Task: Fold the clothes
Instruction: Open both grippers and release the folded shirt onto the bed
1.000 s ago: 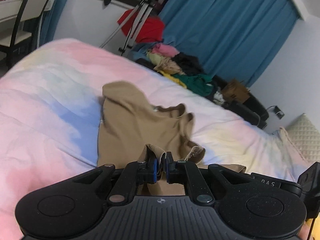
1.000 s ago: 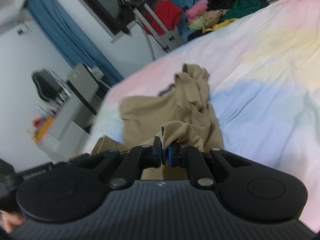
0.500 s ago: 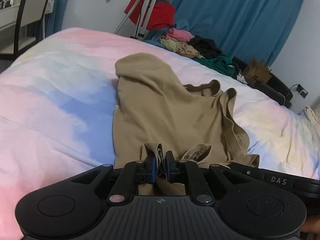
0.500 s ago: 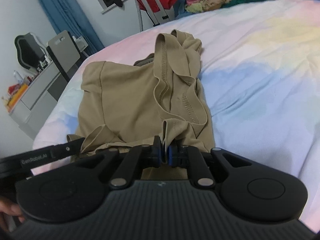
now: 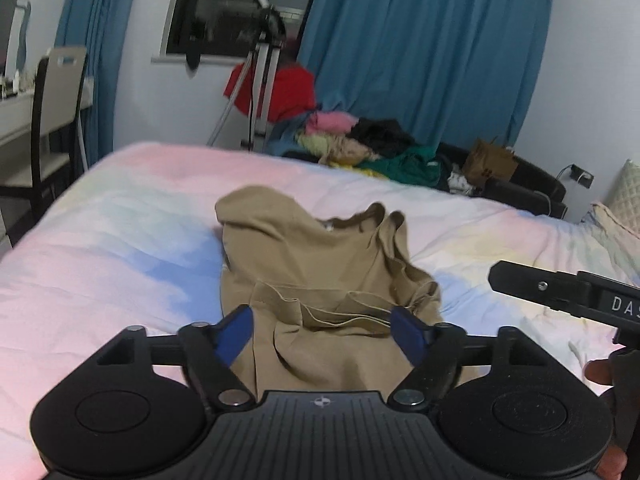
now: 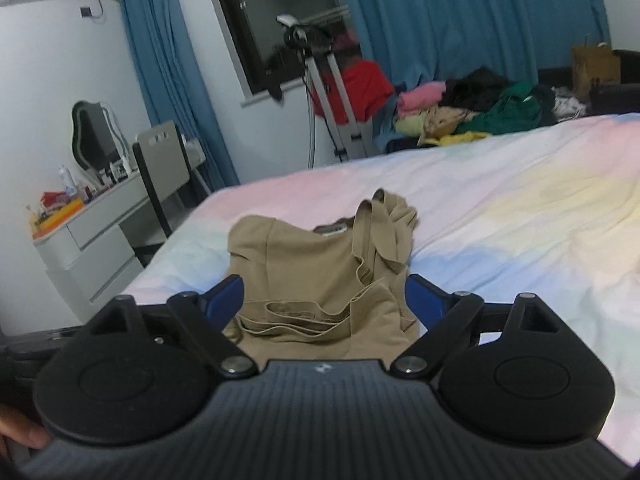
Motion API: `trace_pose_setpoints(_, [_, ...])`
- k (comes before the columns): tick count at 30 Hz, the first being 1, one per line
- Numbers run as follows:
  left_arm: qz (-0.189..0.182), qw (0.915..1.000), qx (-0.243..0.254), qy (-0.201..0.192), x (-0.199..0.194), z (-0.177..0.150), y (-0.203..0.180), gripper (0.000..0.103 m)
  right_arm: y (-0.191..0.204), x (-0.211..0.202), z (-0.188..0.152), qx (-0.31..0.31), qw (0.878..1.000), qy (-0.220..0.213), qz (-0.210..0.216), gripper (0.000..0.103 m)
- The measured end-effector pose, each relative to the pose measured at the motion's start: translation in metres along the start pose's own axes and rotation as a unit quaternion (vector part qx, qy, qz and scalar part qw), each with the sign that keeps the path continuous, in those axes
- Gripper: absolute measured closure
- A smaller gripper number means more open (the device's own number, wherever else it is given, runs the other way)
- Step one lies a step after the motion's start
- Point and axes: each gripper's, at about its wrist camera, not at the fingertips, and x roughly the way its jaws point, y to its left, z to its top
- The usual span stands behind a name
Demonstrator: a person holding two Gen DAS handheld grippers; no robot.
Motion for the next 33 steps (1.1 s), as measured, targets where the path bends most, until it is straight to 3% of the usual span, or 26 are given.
trace_pose_setpoints(6, [0.010, 0.9993, 0.012, -0.033, -0.044, -0.010, -0.012, 0.004, -0.002, -0.031, -0.004, 0.011, 1.000, -0.016, -0.020, 0.014])
trace_pose_setpoints(12, [0.019, 0.9988, 0.018, -0.040, -0.070, -0.020, -0.021, 0.004, 0.002, -0.038, -0.006, -0.006, 0.999, -0.029, -0.021, 0.014])
trace_pose_setpoints(15, [0.017, 0.9995, 0.007, -0.025, -0.073, -0.026, -0.020, 0.004, 0.005, -0.038, -0.007, -0.015, 0.999, -0.031, -0.025, 0.014])
trace_pose_setpoints(20, [-0.007, 0.9965, -0.069, 0.047, -0.058, -0.041, -0.012, 0.004, 0.004, -0.036, -0.007, -0.009, 0.999, -0.026, -0.026, 0.014])
trace_pose_setpoints(26, [-0.036, 0.9777, -0.151, 0.142, -0.033, -0.063, -0.007, 0.008, -0.003, -0.032, -0.005, 0.000, 0.999, -0.015, -0.030, 0.014])
trace_pose_setpoints(30, [-0.044, 0.9743, -0.150, 0.162, -0.040, -0.078, -0.013, 0.007, -0.012, -0.029, -0.002, 0.016, 0.999, -0.007, -0.041, 0.014])
trace_pose_setpoints(33, [-0.042, 0.9672, -0.175, 0.179, -0.042, -0.087, -0.014, 0.007, -0.017, -0.027, -0.002, 0.032, 0.999, 0.003, -0.039, 0.014])
